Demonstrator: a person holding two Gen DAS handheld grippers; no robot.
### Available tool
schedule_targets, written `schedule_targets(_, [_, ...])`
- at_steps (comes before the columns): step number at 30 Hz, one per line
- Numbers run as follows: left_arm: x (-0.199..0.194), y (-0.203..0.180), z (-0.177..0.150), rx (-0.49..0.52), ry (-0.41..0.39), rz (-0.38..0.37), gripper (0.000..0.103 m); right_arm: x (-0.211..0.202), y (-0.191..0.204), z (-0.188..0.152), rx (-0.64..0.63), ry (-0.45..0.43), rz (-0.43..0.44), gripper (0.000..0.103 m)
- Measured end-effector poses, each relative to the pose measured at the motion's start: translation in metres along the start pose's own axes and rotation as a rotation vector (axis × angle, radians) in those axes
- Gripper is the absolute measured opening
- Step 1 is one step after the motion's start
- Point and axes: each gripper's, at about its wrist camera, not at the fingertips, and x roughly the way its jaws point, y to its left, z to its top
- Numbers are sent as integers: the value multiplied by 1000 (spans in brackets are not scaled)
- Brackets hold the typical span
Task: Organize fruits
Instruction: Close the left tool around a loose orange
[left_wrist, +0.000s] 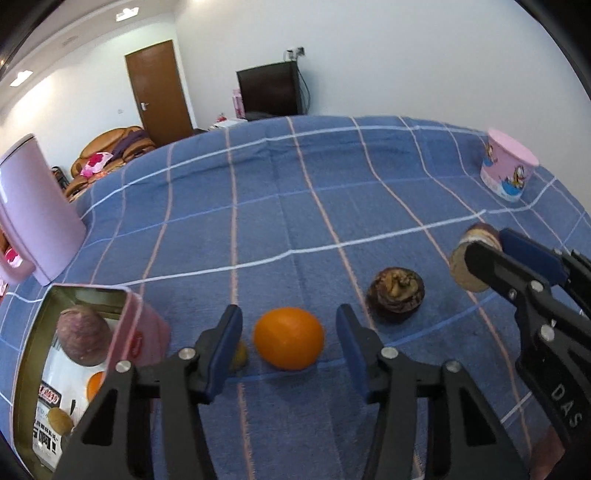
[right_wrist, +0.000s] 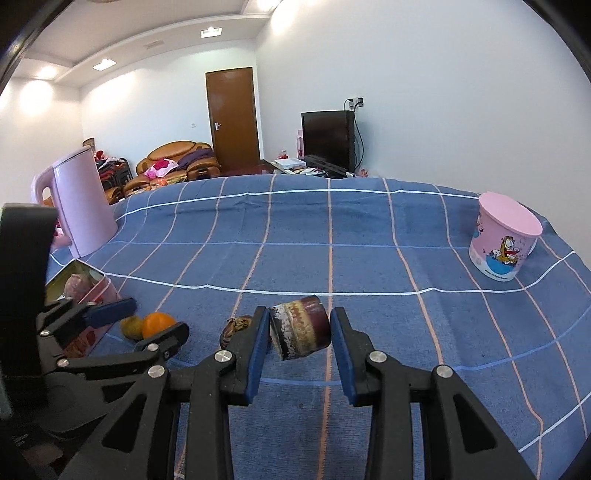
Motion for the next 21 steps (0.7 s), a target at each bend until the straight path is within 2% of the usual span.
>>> schedule_targets(3, [9, 0, -1, -15, 39, -5, 47, 3, 1, 0, 0, 18, 7, 36])
schedule_targets(4, [8, 2, -1, -23, 37, -5, 41, 4, 1, 0, -1, 21, 9, 36])
schedule_targets(11, [4, 6, -3, -40, 23, -20, 41, 3, 1, 0, -3, 13, 15, 36])
schedule_targets(21, [-13, 5, -6, -44, -59, 16, 41, -7, 3, -3, -11, -30, 23, 36])
